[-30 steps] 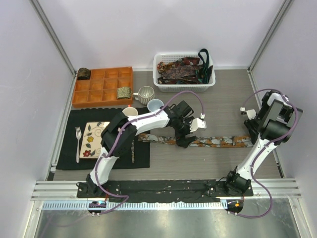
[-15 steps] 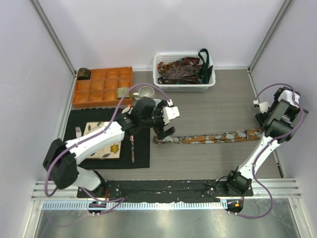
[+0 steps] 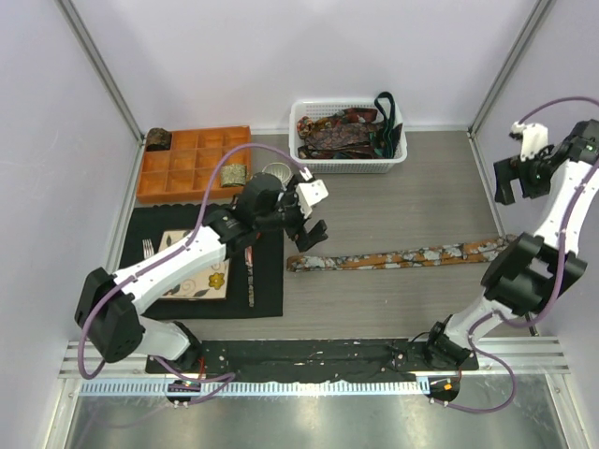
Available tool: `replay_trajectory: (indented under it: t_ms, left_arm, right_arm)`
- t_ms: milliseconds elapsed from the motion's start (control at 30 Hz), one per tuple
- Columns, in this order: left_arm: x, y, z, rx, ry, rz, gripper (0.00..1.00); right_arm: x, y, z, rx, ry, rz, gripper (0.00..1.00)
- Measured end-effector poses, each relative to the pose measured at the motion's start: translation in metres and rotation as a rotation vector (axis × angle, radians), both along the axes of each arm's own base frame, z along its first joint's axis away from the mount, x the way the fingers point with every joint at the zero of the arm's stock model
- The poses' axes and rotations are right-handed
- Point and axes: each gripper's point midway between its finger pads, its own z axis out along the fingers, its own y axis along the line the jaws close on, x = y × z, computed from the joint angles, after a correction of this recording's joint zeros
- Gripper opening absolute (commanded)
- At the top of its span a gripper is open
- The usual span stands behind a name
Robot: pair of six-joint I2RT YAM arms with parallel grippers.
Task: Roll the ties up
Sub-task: Flatten out the tie at the center of the board.
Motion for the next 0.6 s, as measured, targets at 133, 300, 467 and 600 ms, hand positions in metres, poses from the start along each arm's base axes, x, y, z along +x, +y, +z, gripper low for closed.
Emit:
replay_trajectory:
  t_ms: [133, 300, 467, 600]
  left_arm:
    - [0.006, -0.01, 0.029, -0.024, -0.017, -0.013, 1.0]
    - [0.01, -0.015, 0.027, 0.036, -0.066, -0.084, 1.0]
    - [-0.013, 0.002, -0.042, 0.18, -0.019, -0.164, 1.0]
    - [-0.015, -0.005, -0.082, 0.258, 0.031, -0.202, 0.96]
  right_arm:
    - [0.017, 0.038, 0.06, 0.106, -0.267, -0.009, 0.96]
    - [0.032, 0.124, 0.073, 0.284, -0.304, 0.183, 0.91]
    - [0.018, 0.231, 0.014, 0.53, -0.08, 0.361, 0.82]
    - [-0.027, 0.291, -0.04, 0.699, 0.164, 0.364, 0.72]
